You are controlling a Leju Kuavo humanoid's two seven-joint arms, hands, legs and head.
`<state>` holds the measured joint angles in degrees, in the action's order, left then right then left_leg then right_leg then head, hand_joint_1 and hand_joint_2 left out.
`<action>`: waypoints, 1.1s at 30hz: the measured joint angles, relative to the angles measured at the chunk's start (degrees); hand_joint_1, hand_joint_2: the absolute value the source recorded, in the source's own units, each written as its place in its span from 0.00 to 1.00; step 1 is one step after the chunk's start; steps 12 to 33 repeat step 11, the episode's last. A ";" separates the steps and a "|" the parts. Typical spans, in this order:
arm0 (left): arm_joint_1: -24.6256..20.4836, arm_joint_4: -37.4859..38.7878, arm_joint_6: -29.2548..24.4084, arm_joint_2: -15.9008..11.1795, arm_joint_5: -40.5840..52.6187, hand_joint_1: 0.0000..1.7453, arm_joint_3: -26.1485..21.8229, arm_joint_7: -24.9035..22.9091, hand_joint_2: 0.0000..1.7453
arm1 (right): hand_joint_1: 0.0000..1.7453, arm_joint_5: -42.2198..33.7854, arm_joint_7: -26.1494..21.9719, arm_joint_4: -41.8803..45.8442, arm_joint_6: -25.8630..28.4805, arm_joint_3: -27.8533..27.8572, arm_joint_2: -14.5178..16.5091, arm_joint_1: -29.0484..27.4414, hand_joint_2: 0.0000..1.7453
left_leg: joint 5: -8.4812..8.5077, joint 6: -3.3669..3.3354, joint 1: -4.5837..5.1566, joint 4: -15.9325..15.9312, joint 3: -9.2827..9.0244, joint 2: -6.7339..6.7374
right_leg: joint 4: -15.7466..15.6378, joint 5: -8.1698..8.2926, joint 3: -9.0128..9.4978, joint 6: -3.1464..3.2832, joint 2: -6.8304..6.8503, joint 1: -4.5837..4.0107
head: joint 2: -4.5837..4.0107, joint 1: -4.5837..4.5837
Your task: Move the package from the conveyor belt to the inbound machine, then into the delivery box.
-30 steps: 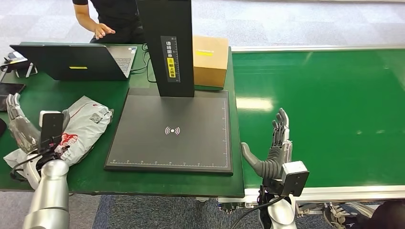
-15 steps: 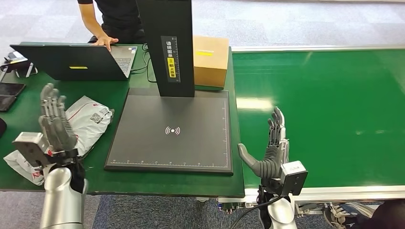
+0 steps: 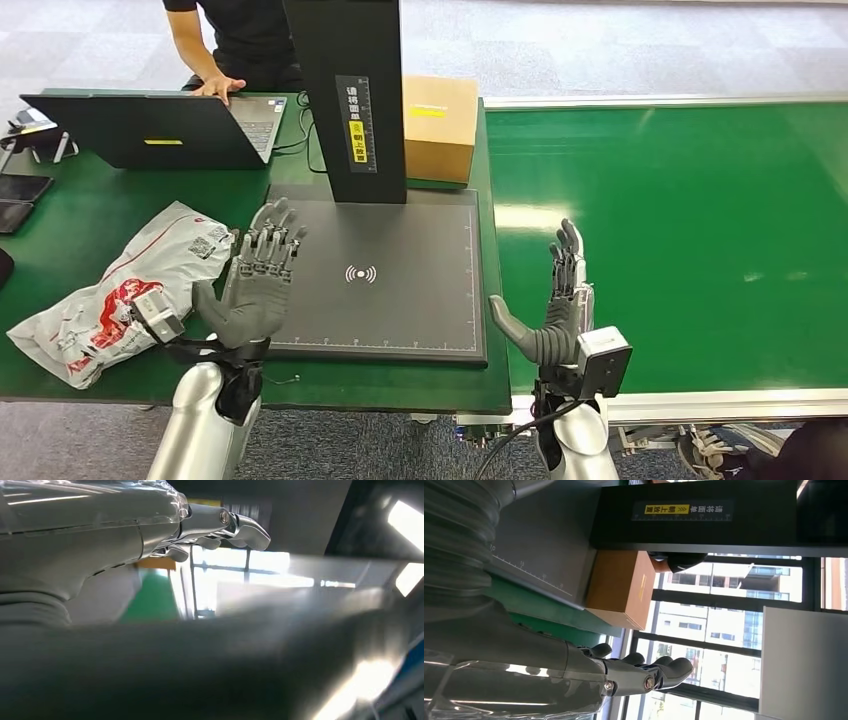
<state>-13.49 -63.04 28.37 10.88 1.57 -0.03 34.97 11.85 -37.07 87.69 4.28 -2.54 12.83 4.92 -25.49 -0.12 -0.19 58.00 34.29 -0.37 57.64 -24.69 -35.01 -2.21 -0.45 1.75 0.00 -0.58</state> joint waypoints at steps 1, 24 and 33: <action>-0.02 0.39 0.39 0.00 0.05 0.00 0.67 0.01 1.00 | 0.00 0.00 -0.02 -0.12 -0.04 0.01 0.00 0.06 1.00 | 0.00 0.00 0.00 0.00 0.00 0.00 | 0.00 0.00 0.00 0.00 0.00 0.00 | 0.00 0.00; -0.30 3.21 -1.63 -0.20 0.94 0.00 3.44 -1.75 1.00 | 0.00 0.00 -0.37 -1.28 -0.02 0.03 -0.26 0.37 1.00 | 0.00 0.00 0.01 0.01 0.00 0.00 | 0.00 0.00 0.00 -0.01 0.00 0.01 | 0.00 0.00; -0.30 3.21 -1.63 -0.20 0.94 0.00 3.44 -1.75 1.00 | 0.00 0.00 -0.37 -1.28 -0.02 0.03 -0.26 0.37 1.00 | 0.00 0.00 0.01 0.01 0.00 0.00 | 0.00 0.00 0.00 -0.01 0.00 0.01 | 0.00 0.00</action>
